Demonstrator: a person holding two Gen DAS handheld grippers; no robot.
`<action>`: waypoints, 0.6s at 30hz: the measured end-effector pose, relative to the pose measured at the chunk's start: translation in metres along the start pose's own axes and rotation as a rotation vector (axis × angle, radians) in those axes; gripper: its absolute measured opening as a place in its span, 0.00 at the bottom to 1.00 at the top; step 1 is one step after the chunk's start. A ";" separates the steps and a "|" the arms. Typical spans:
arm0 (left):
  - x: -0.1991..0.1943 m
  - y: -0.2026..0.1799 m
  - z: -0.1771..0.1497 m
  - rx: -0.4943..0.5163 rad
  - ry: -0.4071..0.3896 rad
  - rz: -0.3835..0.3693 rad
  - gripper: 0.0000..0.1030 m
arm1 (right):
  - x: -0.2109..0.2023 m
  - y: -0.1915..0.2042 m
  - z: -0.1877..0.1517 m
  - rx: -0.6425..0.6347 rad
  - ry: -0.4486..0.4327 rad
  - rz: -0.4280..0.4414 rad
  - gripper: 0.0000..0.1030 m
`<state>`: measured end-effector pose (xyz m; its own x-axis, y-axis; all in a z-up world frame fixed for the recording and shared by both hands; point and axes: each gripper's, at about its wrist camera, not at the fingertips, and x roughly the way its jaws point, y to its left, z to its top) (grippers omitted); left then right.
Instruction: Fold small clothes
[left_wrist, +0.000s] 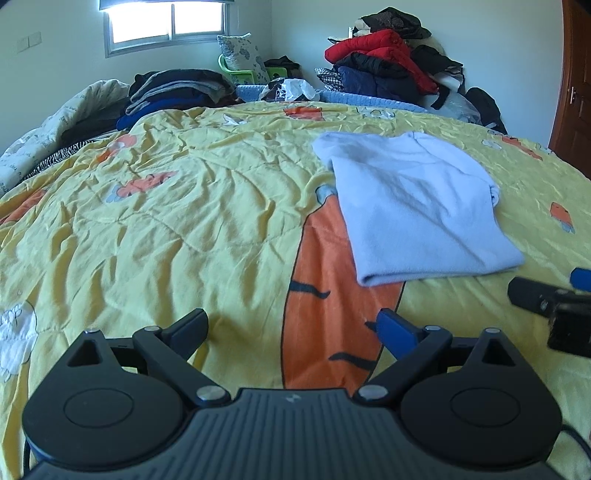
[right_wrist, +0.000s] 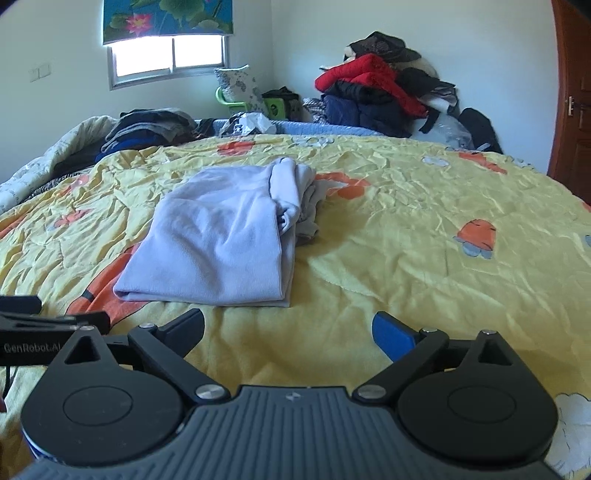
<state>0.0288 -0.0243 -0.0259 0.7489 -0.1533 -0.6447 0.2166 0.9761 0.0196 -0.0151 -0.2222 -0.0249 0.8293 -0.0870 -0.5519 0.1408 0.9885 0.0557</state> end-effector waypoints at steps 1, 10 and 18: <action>0.000 0.000 -0.001 0.001 -0.003 0.001 0.96 | -0.001 0.000 0.000 -0.005 -0.006 0.000 0.97; -0.003 0.000 -0.007 -0.005 -0.011 0.009 0.99 | -0.007 0.001 -0.007 0.022 0.008 0.009 0.98; -0.008 0.000 -0.013 0.017 -0.023 0.004 1.00 | -0.013 0.008 -0.014 -0.008 0.021 0.014 0.99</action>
<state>0.0144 -0.0206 -0.0308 0.7638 -0.1534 -0.6270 0.2246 0.9738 0.0353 -0.0328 -0.2116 -0.0288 0.8197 -0.0704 -0.5685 0.1246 0.9906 0.0569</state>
